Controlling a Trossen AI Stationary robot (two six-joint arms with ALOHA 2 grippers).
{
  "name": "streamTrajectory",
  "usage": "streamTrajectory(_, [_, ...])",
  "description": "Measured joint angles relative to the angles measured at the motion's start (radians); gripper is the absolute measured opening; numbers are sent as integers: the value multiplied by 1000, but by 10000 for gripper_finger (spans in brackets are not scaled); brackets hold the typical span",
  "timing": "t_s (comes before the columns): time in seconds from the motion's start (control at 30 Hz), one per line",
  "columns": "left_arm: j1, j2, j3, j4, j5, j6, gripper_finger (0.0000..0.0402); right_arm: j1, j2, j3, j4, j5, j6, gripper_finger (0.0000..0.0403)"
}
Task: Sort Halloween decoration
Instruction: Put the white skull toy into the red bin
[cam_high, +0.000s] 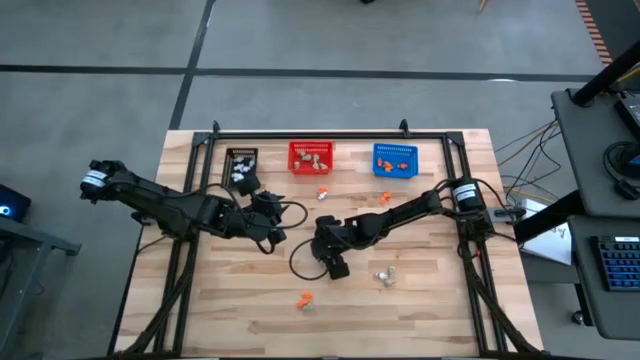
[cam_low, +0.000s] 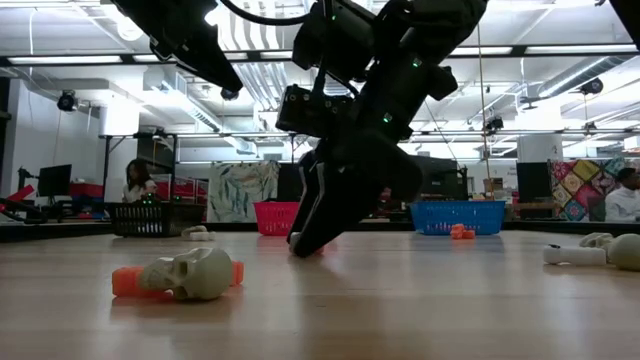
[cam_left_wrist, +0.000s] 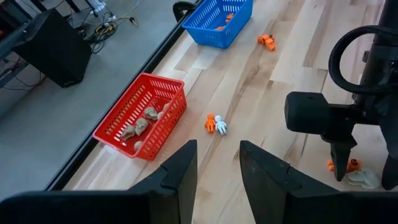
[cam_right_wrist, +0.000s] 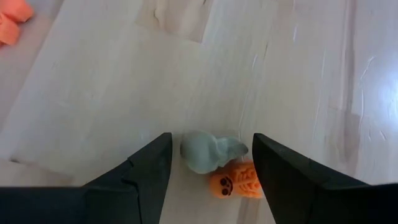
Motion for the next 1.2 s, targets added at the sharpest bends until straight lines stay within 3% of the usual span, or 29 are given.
streamTrajectory(0.13, [0, 0, 0, 0, 0, 7, 103, 0, 0, 0, 0, 0, 0, 208])
streamTrajectory(0.53, [0, 0, 0, 1, 0, 8, 103, 0, 1, 0, 0, 0, 0, 133])
streamTrajectory(1.2, [-2, -28, 1, 3, -51, 16, 103, -14, -8, 87, -48, 0, 4, 96])
